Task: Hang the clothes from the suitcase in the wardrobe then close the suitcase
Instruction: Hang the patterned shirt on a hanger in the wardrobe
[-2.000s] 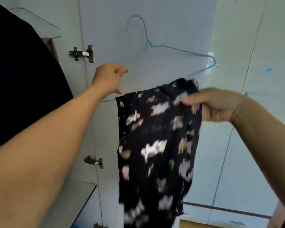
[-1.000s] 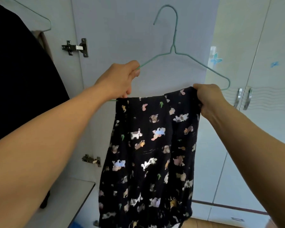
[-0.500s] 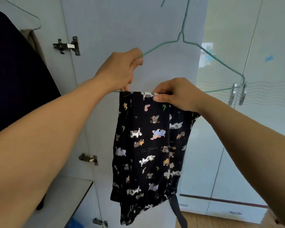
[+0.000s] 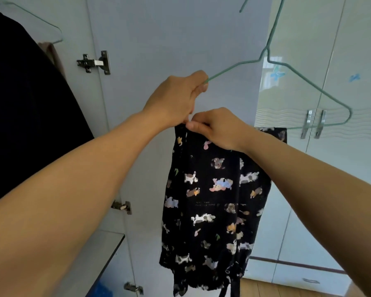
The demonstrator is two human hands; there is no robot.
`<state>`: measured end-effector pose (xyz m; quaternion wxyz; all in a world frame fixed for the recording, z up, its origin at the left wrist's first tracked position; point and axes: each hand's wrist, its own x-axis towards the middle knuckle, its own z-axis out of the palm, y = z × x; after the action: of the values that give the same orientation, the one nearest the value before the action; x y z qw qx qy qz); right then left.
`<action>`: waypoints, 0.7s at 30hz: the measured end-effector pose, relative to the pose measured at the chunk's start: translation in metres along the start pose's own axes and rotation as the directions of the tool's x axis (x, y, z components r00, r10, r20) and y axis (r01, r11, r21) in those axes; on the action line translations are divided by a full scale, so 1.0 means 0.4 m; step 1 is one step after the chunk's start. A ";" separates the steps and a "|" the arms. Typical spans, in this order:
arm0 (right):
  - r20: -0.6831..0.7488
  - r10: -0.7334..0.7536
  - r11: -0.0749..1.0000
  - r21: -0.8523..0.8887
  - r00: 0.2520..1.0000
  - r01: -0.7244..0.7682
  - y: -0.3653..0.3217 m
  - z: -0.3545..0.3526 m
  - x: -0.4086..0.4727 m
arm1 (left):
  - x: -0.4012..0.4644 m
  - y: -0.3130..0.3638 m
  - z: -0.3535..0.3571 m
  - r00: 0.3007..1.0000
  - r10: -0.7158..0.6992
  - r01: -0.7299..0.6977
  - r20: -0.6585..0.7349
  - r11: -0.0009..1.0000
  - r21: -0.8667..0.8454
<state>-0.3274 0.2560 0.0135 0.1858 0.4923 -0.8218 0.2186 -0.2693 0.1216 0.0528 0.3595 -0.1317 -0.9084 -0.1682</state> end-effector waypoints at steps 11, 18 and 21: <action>-0.394 -0.165 0.886 -0.461 0.904 -0.040 0.067 -0.106 -0.055 | 0.016 -0.026 -0.067 0.987 0.006 0.024 -0.159 0.982 0.185; -0.570 0.258 0.861 -0.230 0.780 -0.453 0.152 -0.219 -0.055 | 0.015 -0.093 -0.135 0.969 -0.145 0.171 -0.200 0.979 0.115; -0.288 0.297 0.954 0.049 0.910 -0.296 0.153 -0.235 -0.073 | 0.000 -0.132 -0.178 0.955 -0.215 0.254 -0.205 0.949 0.187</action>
<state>-0.3606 0.3540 0.0662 0.2686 0.3247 -0.8499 0.3164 -0.2452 0.0450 0.0904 0.4304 0.0327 -0.8935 -0.1239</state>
